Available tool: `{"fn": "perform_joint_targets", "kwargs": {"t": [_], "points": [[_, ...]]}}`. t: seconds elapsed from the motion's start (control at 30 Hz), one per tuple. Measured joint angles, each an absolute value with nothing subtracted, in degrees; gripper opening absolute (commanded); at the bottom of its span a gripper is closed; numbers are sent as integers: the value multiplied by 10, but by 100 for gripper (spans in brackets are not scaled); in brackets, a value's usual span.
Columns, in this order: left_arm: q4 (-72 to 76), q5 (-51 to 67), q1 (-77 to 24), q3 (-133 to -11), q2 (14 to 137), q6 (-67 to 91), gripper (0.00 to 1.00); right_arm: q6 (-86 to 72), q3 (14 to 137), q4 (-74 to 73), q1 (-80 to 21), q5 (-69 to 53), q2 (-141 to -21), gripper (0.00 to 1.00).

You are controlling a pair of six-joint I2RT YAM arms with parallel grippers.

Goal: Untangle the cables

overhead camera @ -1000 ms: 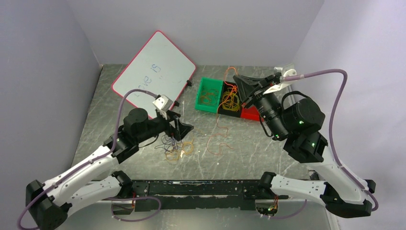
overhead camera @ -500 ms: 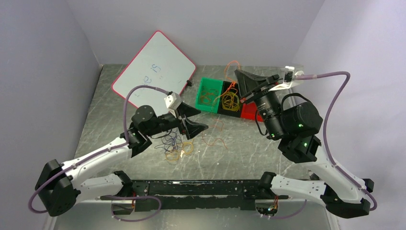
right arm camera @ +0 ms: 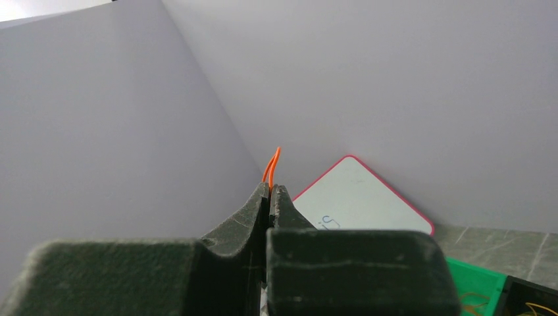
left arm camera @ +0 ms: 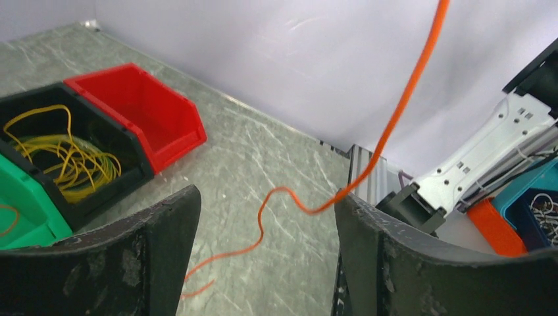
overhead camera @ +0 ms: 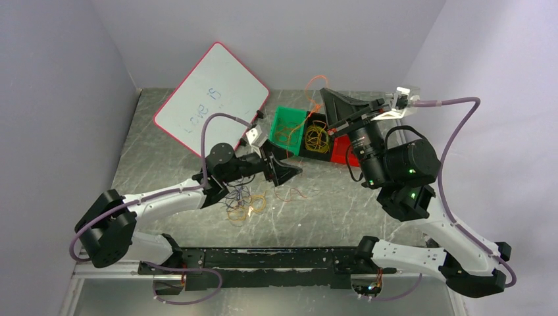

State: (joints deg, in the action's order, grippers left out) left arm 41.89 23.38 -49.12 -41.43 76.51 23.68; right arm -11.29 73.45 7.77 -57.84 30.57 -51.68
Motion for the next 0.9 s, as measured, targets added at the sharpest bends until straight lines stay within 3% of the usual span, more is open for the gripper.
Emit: {"fn": "perform_joint_targets", "kwargs": {"t": [0.17, 0.33, 0.4, 0.57, 0.77, 0.9], "points": [[448, 222, -492, -434, 769, 243, 62, -118, 735, 79, -578, 303, -516, 0], [461, 214, -493, -436, 769, 249, 19, -118, 735, 79, -578, 303, -515, 0], [460, 211, -493, -436, 768, 250, 8, -118, 735, 79, -578, 304, -514, 0], [420, 193, -493, -435, 729, 244, 7, -113, 722, 56, -579, 324, -488, 4], [275, 150, -493, -487, 669, 195, 7, -131, 630, -44, -579, 399, -398, 9], [170, 138, -493, -585, 686, 152, 7, -175, 562, -105, -579, 410, -359, 23]]}}
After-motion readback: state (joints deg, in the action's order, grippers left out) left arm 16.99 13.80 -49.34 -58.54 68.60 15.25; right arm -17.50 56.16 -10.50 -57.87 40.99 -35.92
